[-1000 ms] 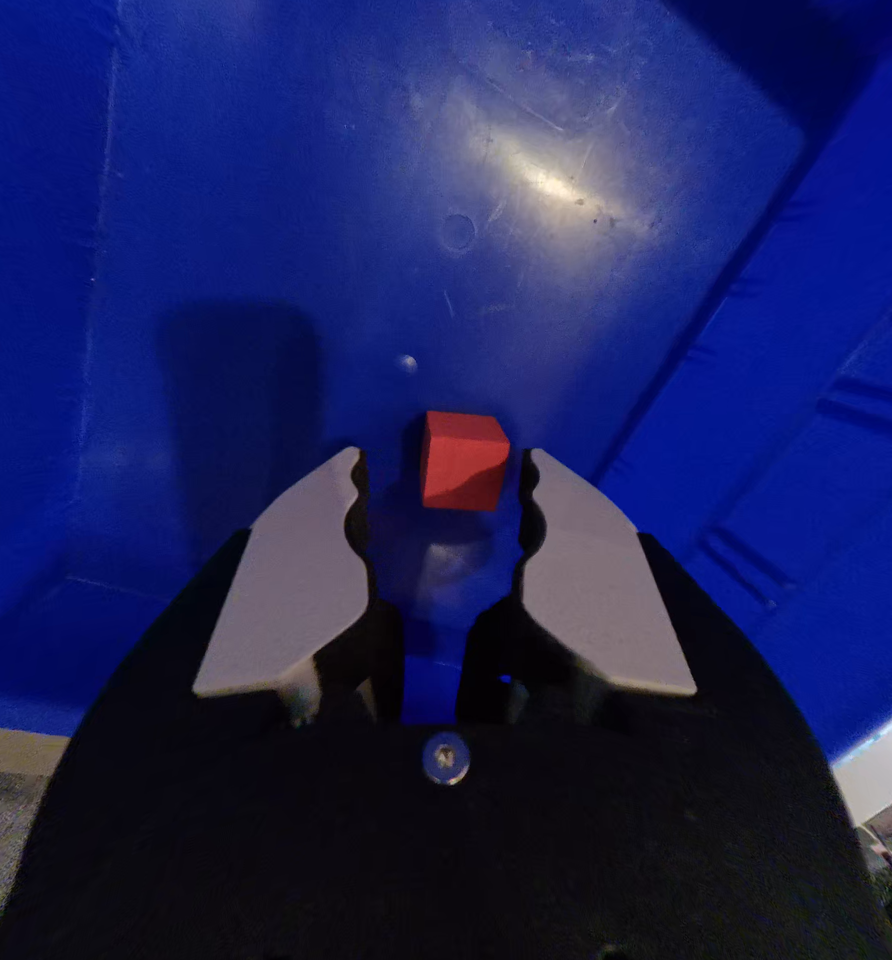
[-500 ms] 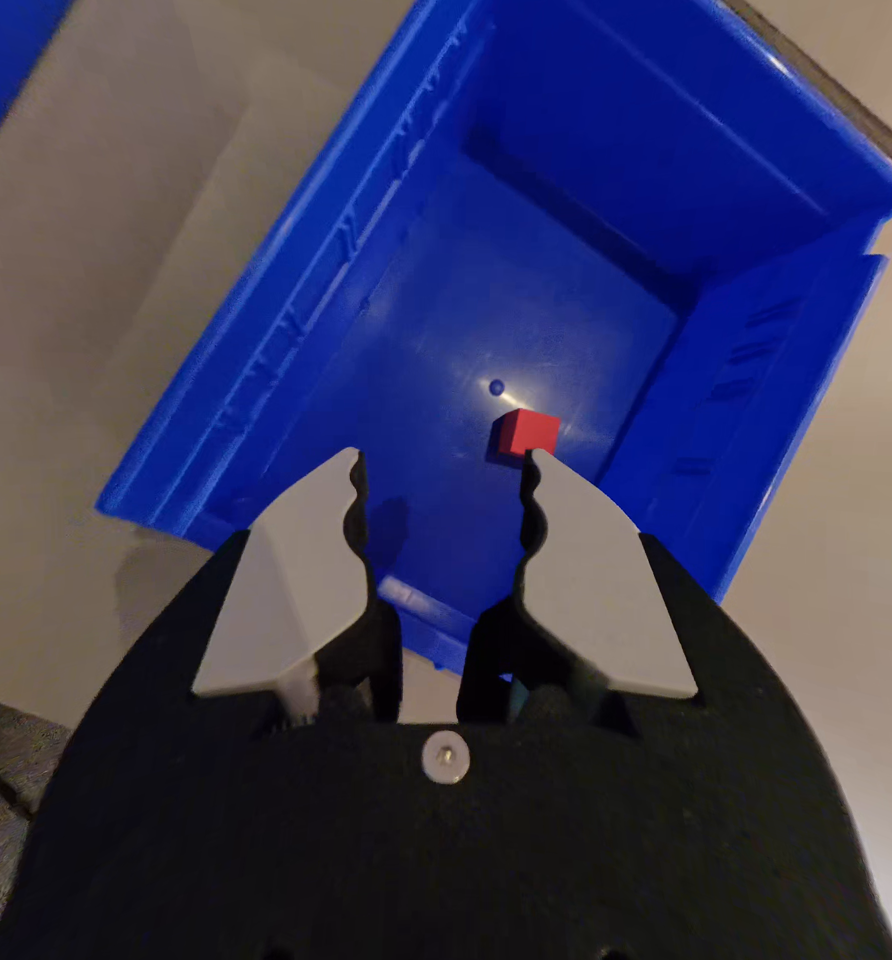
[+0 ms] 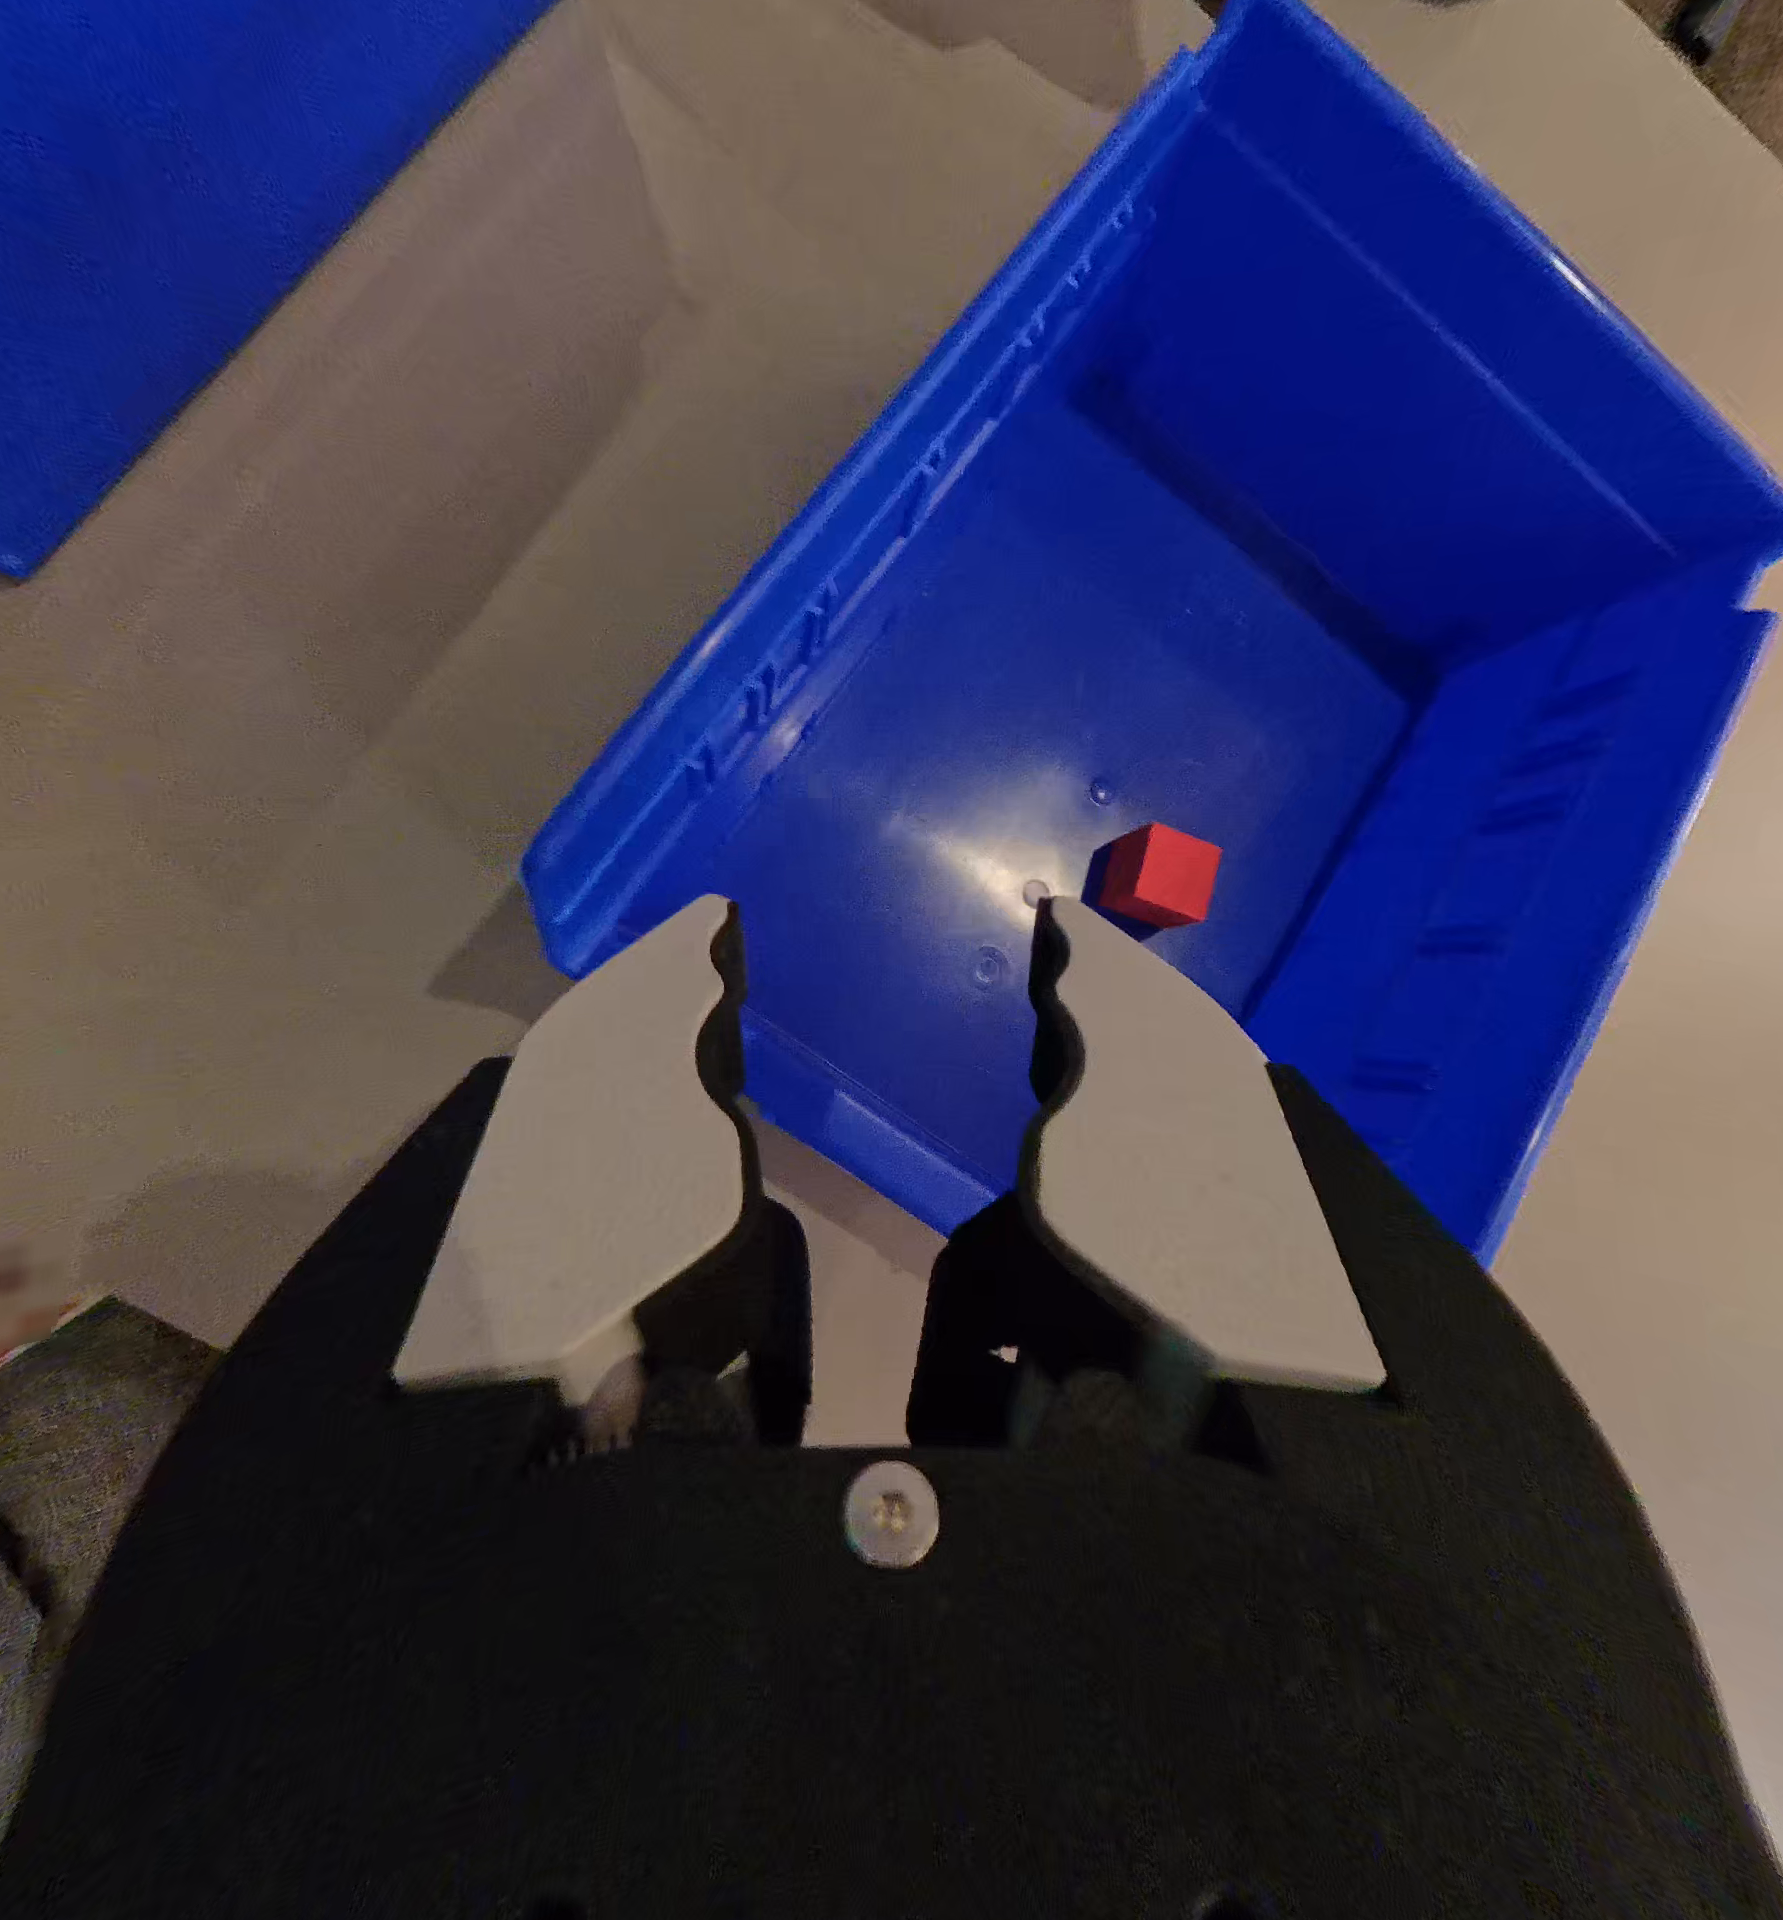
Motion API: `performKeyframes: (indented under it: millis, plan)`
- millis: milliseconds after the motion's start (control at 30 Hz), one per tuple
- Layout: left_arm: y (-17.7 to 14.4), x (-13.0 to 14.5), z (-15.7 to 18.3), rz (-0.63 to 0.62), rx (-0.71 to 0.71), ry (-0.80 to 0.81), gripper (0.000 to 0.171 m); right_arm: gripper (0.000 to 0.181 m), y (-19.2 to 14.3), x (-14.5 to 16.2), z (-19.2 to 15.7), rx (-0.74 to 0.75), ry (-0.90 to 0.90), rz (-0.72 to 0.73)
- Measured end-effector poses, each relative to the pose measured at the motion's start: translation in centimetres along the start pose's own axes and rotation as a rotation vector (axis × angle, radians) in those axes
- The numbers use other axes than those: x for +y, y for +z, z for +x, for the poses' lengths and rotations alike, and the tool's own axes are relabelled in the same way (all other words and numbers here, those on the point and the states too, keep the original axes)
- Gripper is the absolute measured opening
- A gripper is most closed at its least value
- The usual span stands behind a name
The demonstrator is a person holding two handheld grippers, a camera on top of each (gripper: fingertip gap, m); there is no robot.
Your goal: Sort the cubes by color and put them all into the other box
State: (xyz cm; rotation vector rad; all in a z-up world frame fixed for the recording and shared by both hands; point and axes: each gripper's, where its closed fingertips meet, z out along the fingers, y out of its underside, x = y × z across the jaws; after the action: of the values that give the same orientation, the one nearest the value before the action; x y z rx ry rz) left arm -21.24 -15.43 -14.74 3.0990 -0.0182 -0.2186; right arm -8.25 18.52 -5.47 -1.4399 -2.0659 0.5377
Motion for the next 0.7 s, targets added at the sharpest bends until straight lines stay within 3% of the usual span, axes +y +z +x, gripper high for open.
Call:
performKeyframes:
  millis: [67, 133, 267, 333, 500, 700]
  plan:
    - [-1.6, -1.4, 0.0, 0.151, 0.055, -0.097, 0.028, 0.052, -0.3, -0.6, -0.9, -0.009, -0.031, 0.031]
    - [-4.8, -4.0, 0.9, 0.408, 0.204, -0.217, 0.028, 0.051, -0.7, -2.0, -2.3, -0.025, -0.087, 0.105]
    - [-15.8, -8.5, 4.2, 1.036, 0.788, -0.396, 0.028, 0.05, -2.9, -6.8, -8.2, -0.112, -0.338, 0.419]
    - [-19.6, -8.8, 5.3, 1.204, 1.029, -0.422, 0.028, 0.046, -4.5, -8.6, -12.0, -0.176, -0.457, 0.562]
    - [-22.1, -9.6, 9.3, 1.247, 1.251, -0.334, 0.028, 0.046, -7.5, -12.1, -17.2, -0.214, -0.664, 0.747]
    - [-22.6, -10.5, 12.2, 1.192, 1.292, -0.252, 0.028, 0.041, -8.4, -13.5, -20.1, -0.249, -0.785, 0.789]
